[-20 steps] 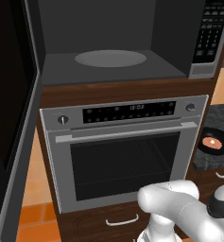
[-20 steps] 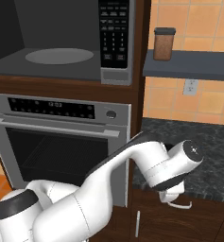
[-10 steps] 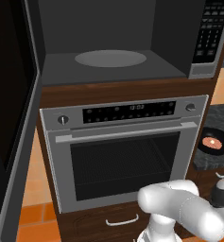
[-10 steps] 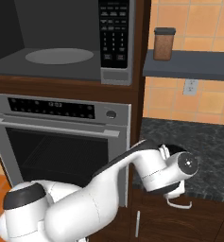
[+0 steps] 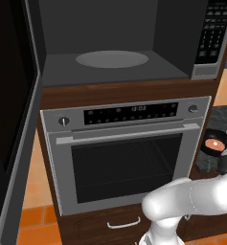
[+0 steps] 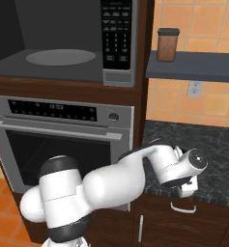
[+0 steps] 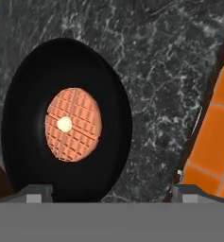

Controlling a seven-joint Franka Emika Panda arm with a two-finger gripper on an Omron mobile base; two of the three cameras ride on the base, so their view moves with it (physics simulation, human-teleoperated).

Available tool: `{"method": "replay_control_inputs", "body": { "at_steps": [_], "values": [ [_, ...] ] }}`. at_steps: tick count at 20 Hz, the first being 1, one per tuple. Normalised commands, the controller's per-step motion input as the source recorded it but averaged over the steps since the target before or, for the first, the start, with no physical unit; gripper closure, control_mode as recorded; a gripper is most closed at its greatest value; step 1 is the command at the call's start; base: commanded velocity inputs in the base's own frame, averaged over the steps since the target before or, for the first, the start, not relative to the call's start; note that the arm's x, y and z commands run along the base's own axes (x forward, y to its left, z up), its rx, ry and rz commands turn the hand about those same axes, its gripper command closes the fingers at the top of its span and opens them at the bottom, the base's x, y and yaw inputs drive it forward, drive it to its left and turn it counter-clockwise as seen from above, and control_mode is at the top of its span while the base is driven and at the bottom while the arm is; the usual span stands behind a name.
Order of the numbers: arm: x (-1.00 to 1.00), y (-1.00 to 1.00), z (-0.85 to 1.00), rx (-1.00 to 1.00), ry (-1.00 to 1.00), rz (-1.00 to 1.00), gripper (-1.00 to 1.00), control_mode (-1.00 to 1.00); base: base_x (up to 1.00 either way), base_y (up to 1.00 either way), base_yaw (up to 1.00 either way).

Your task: Open the microwave, place the bowl with waffle inside the microwave, then close the microwave door and turn it on.

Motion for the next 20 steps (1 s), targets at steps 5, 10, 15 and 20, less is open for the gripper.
{"method": "replay_control_inputs", "body": {
  "at_steps": [5, 10, 15, 20],
  "values": [
    [0.22, -0.20, -0.37, 0.00, 0.04, 0.00, -1.00, -1.00, 0.00, 0.00, 0.00],
    [0.14, -0.01, -0.27, 0.00, 0.02, 0.01, -1.00, -1.00, 0.00, 0.00, 0.00],
    [0.14, 0.04, -0.30, -0.02, 0.00, 0.00, -1.00, -1.00, 0.00, 0.00, 0.00],
    [0.16, 0.10, -0.33, -0.05, 0.02, 0.00, -1.00, -1.00, 0.00, 0.00, 0.00]
  ]
}}
